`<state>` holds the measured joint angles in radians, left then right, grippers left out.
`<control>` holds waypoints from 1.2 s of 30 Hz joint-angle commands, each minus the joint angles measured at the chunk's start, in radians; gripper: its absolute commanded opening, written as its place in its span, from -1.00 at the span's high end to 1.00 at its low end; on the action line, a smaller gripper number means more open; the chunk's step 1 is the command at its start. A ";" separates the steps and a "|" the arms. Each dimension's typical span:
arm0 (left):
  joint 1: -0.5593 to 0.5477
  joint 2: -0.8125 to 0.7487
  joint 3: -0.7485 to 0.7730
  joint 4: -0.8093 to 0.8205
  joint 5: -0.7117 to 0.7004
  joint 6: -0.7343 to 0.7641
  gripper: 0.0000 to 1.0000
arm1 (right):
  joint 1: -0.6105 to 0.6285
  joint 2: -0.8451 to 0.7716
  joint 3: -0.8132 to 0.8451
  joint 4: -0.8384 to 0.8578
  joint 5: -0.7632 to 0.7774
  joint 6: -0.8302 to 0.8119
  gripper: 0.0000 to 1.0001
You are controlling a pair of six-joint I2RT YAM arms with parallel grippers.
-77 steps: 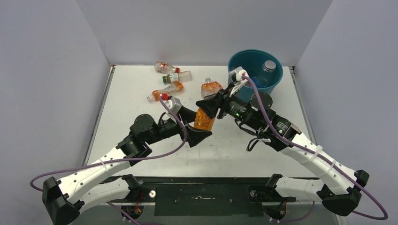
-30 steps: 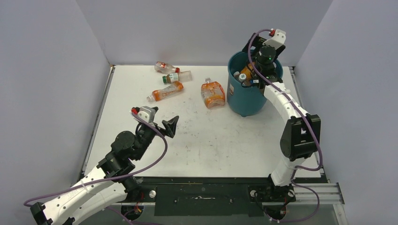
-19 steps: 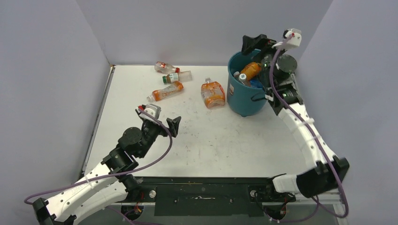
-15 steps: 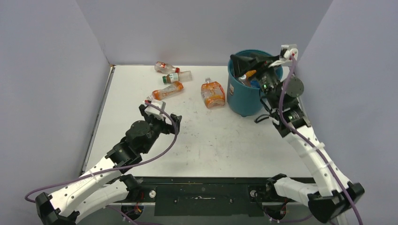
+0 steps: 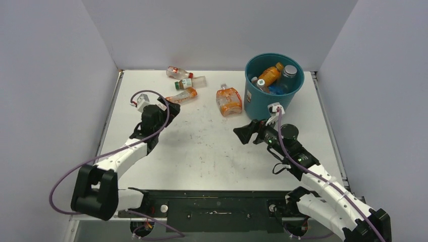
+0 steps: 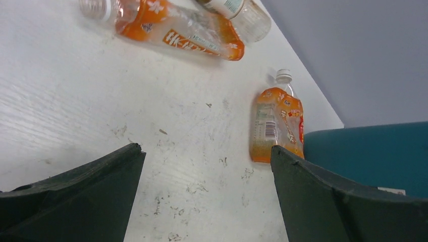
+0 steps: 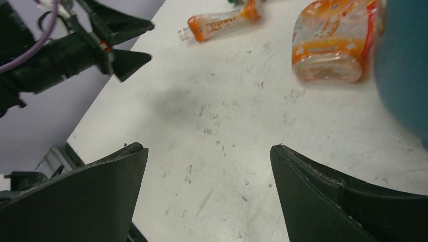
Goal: Put the plastic bottles in the bin
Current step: Pick up the plastic bottle at the center of the board.
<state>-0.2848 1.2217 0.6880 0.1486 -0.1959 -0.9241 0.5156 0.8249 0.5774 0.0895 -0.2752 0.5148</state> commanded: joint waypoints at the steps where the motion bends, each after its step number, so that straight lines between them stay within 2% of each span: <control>1: 0.002 0.165 0.004 0.377 -0.058 -0.269 -0.92 | 0.073 -0.061 -0.060 0.120 -0.011 0.065 -0.92; 6: 0.003 0.404 0.156 0.413 -0.115 -0.373 -0.92 | 0.168 -0.053 -0.088 0.113 0.048 0.034 -0.92; 10: 0.001 0.533 0.239 0.431 -0.178 -0.441 -0.92 | 0.199 -0.051 -0.083 0.104 0.073 0.020 -0.92; 16: 0.000 0.703 0.433 0.254 -0.184 -0.491 -0.92 | 0.208 -0.076 -0.075 0.079 0.084 0.030 -0.92; 26: -0.016 0.810 0.514 0.154 -0.254 -0.578 -0.98 | 0.214 -0.125 -0.051 0.029 0.113 0.019 -0.92; 30: -0.011 0.848 0.542 0.142 -0.277 -0.592 -0.72 | 0.213 -0.115 -0.049 0.029 0.120 0.018 -0.92; 36: -0.010 0.896 0.566 0.152 -0.282 -0.604 -0.44 | 0.214 -0.111 -0.044 0.024 0.124 0.018 -0.92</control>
<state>-0.2993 2.0880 1.2098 0.3004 -0.4427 -1.5101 0.7216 0.7147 0.4915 0.0948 -0.1707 0.5430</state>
